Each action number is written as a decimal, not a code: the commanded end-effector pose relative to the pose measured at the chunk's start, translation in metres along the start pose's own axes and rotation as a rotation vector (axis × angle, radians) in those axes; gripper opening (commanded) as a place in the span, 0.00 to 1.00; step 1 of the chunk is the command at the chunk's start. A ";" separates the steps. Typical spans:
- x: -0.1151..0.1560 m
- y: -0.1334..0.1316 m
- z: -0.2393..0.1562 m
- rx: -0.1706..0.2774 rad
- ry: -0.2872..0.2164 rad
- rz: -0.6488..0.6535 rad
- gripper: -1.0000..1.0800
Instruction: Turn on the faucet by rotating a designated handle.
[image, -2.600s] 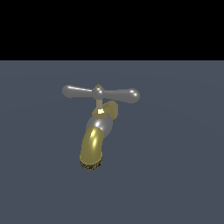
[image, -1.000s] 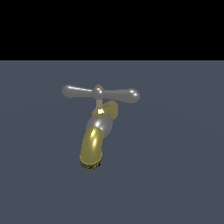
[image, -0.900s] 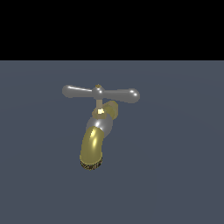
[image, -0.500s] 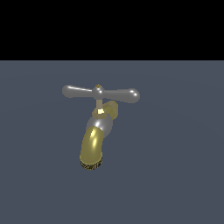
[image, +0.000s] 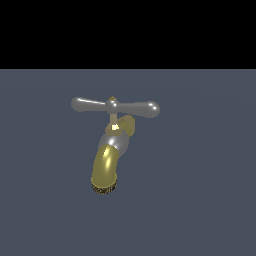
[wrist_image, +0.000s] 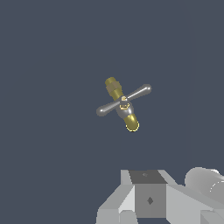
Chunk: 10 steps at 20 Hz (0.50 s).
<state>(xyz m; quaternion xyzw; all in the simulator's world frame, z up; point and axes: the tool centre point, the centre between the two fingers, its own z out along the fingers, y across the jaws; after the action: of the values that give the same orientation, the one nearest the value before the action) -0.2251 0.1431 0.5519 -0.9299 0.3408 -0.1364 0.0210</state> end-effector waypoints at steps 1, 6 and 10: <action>-0.003 -0.016 0.009 -0.002 0.010 0.063 0.00; -0.003 -0.048 0.036 -0.013 0.022 0.185 0.00; 0.000 -0.072 0.064 -0.028 0.024 0.284 0.00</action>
<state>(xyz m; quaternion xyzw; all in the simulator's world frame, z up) -0.1721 0.1890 0.5090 -0.8799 0.4535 -0.1399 0.0226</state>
